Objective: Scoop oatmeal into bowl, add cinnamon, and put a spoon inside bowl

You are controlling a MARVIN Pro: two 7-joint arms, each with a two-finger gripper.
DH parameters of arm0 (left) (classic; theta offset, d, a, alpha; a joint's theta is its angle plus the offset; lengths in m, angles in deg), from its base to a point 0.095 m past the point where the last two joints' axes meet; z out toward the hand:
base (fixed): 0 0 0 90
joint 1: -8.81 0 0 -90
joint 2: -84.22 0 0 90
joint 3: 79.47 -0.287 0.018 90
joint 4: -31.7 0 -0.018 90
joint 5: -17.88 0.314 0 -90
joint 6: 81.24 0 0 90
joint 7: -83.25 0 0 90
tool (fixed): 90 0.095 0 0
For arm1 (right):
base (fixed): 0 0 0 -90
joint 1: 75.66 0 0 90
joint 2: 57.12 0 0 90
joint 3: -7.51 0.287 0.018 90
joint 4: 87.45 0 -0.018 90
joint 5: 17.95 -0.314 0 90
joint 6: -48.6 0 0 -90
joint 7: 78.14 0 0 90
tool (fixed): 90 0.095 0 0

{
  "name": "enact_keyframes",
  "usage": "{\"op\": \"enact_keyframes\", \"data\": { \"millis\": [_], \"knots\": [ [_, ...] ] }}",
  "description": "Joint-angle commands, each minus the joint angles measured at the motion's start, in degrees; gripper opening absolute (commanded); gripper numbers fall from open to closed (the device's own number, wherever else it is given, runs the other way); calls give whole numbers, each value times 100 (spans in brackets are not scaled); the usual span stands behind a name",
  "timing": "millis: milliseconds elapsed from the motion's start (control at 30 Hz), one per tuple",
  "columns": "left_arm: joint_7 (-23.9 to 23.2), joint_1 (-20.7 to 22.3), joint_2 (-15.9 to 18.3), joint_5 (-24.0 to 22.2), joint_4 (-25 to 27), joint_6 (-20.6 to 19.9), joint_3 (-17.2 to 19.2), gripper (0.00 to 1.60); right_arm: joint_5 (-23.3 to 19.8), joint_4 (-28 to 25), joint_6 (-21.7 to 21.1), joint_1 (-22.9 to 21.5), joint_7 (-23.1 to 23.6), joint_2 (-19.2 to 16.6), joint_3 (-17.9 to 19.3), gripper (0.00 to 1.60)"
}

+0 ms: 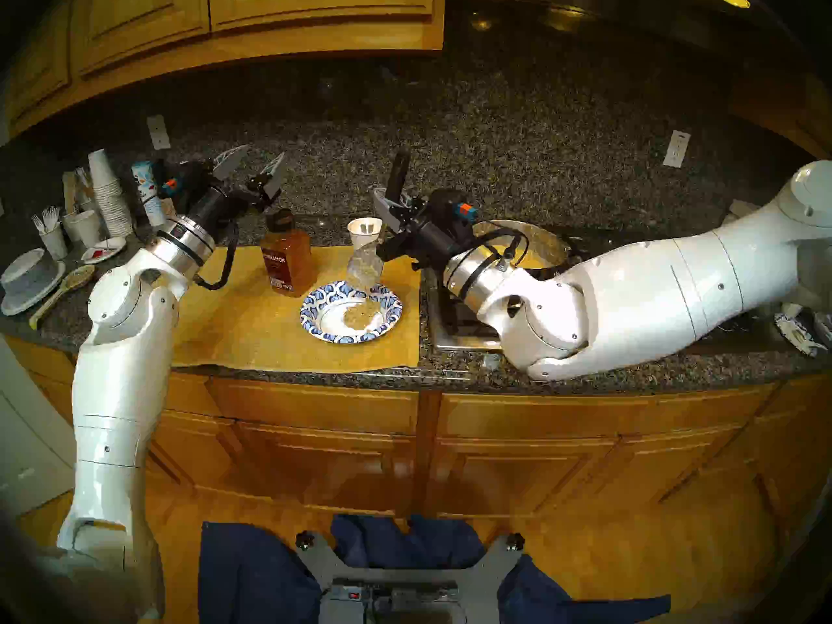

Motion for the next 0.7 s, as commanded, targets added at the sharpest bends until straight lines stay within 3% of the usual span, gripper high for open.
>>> {"op": "enact_keyframes", "data": {
  "millis": [0,233,667],
  "knots": [
    [-4,161,11,-35,128,45,32,160,-932,-243,72,-82,136,-384,612,0],
    [-3,157,16,-35,128,45,30,160,-2014,-330,72,40,333,-570,1032,0],
    [0,141,28,-32,126,43,27,160,-3788,-419,72,117,607,-1237,1838,0]
  ]
}}
